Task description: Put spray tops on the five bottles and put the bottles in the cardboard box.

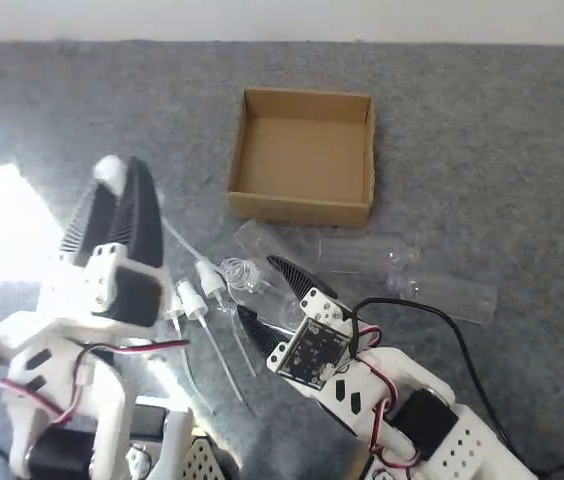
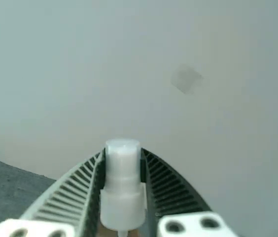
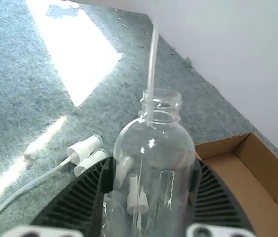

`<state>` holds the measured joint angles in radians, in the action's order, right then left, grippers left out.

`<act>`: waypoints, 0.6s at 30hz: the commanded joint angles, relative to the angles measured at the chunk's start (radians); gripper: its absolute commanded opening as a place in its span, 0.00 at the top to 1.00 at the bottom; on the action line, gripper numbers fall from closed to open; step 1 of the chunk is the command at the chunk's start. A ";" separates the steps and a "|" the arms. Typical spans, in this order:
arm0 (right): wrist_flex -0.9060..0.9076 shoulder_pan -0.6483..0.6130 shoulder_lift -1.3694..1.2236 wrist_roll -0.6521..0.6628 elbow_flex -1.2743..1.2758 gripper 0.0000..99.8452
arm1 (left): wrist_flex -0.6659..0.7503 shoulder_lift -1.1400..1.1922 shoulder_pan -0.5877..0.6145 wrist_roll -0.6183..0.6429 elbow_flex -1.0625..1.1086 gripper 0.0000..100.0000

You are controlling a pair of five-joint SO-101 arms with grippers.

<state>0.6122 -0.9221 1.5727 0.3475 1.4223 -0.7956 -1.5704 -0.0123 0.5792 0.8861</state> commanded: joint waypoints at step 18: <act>0.004 0.001 0.030 0.006 0.000 0.86 | -0.037 -0.006 -0.198 -0.097 0.061 0.99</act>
<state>0.6122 -0.9221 1.5727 0.3475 1.4239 -0.8309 -1.5704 -0.1979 0.4979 0.9475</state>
